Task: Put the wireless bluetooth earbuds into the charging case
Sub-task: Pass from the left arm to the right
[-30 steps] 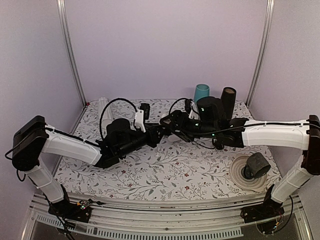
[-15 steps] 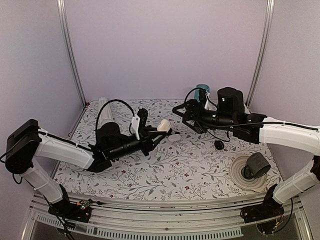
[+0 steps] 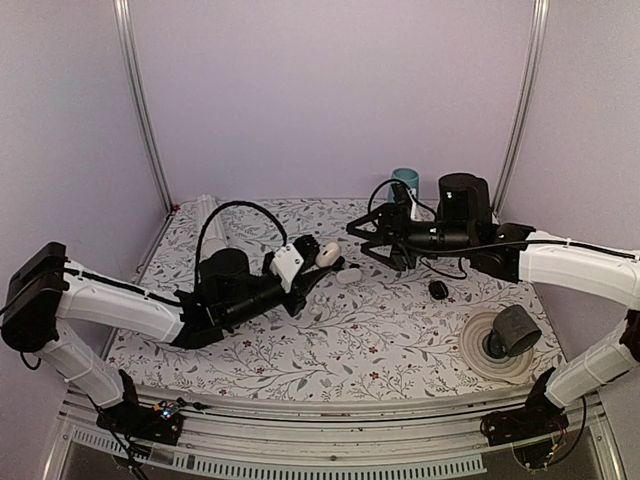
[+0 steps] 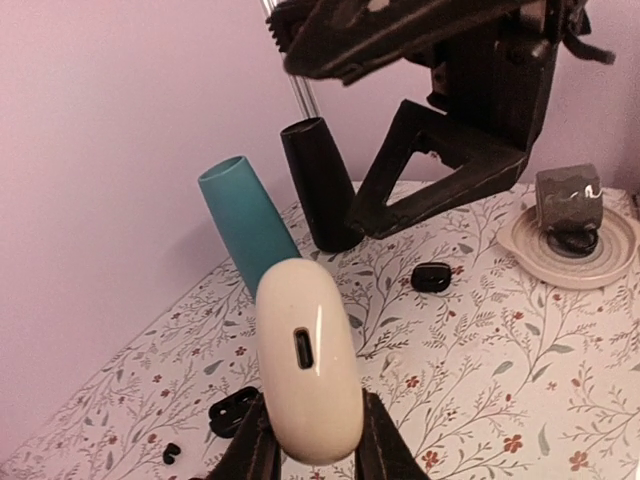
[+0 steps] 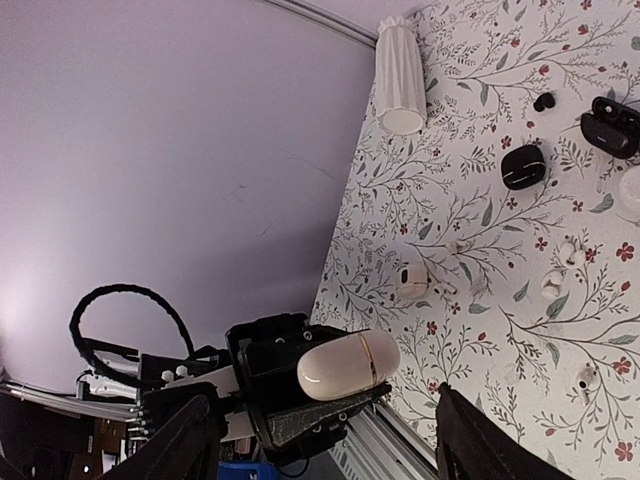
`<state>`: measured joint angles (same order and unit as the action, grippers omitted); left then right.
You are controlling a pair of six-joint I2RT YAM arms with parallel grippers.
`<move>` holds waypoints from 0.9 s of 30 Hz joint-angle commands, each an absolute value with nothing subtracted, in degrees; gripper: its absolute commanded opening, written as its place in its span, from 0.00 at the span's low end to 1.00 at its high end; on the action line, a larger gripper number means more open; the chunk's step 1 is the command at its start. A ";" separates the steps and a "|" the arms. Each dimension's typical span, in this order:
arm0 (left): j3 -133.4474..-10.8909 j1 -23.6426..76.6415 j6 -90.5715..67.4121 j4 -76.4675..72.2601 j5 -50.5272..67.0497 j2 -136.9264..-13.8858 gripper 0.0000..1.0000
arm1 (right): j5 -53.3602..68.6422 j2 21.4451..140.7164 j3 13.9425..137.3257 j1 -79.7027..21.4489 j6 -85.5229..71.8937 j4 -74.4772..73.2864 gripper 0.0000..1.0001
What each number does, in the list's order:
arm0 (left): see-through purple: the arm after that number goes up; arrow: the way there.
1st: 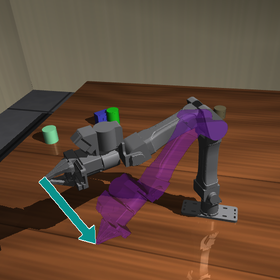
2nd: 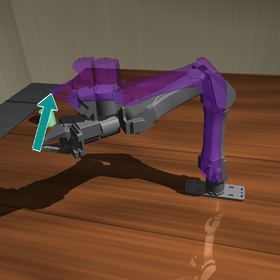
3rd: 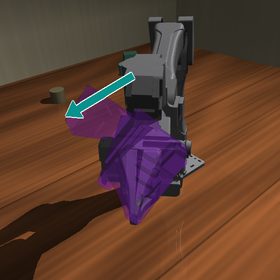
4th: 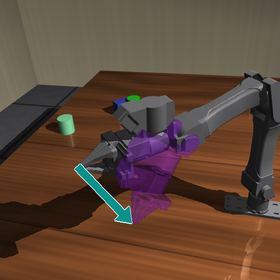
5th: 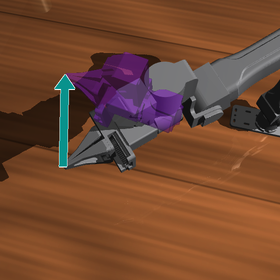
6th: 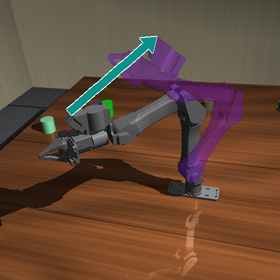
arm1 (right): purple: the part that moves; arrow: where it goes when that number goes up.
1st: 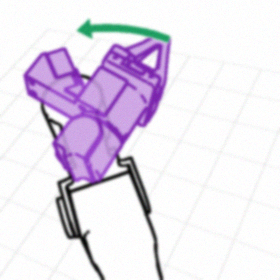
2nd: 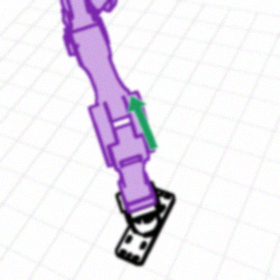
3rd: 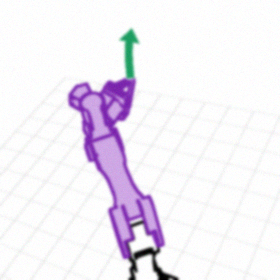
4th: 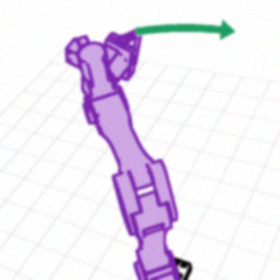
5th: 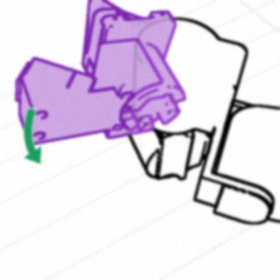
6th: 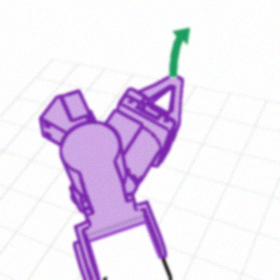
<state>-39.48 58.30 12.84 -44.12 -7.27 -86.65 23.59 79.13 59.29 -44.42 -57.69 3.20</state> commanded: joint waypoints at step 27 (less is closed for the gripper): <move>-40.93 72.22 75.01 -83.22 -45.79 -105.76 0.00 | 35.15 86.61 61.63 -43.95 -54.32 -0.25 0.52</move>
